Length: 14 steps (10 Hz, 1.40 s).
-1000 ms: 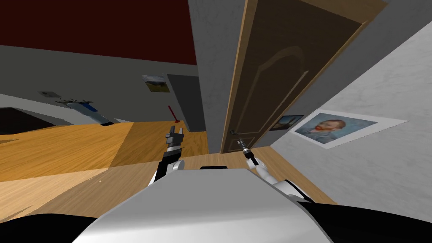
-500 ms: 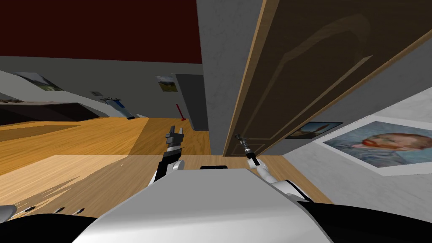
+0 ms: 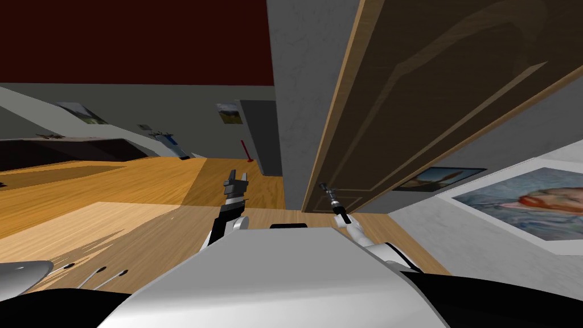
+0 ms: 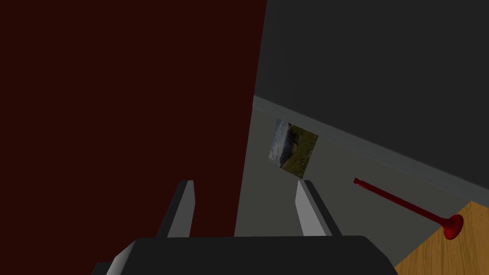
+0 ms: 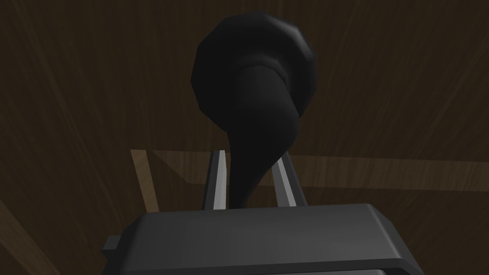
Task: Pull the door open
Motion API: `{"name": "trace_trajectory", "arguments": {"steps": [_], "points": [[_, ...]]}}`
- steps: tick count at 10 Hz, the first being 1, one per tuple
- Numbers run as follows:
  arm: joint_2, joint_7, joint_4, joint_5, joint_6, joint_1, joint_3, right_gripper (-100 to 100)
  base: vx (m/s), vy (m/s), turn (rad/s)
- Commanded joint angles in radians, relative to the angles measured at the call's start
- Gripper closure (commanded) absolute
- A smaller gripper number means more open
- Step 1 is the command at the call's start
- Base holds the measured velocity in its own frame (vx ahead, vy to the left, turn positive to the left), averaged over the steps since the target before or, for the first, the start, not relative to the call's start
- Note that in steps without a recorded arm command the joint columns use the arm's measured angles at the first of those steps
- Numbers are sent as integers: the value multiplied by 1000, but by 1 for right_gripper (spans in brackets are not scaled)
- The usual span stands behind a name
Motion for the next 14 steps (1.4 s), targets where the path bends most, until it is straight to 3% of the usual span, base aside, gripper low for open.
{"name": "trace_trajectory", "arguments": {"steps": [1, 3, 8, 9, 10, 11, 12, 13, 14], "points": [[0, 1, -1, 1, -2, -1, 1, 100, 0, 0, 0], [0, 1, -1, 1, -2, -1, 1, 100, 0, 0, 0], [-61, -68, -10, 16, -76, 51, 59, 100, -185, -72, 129], [-61, -68, -10, 16, -76, 51, 59, 100, -160, -68, 37], [-82, -93, -14, 22, -104, 69, 79, 100, -179, -73, 140], [-90, -101, -15, 24, -113, 75, 86, 100, -203, -77, 139], [-83, -95, -9, 22, -101, 69, 81, 100, -86, -33, 24], [-96, -109, -2, 24, -131, 86, 92, 100, -119, -60, 145], [-100, -113, -1, 24, -139, 90, 94, 100, -182, -84, 148]]}}
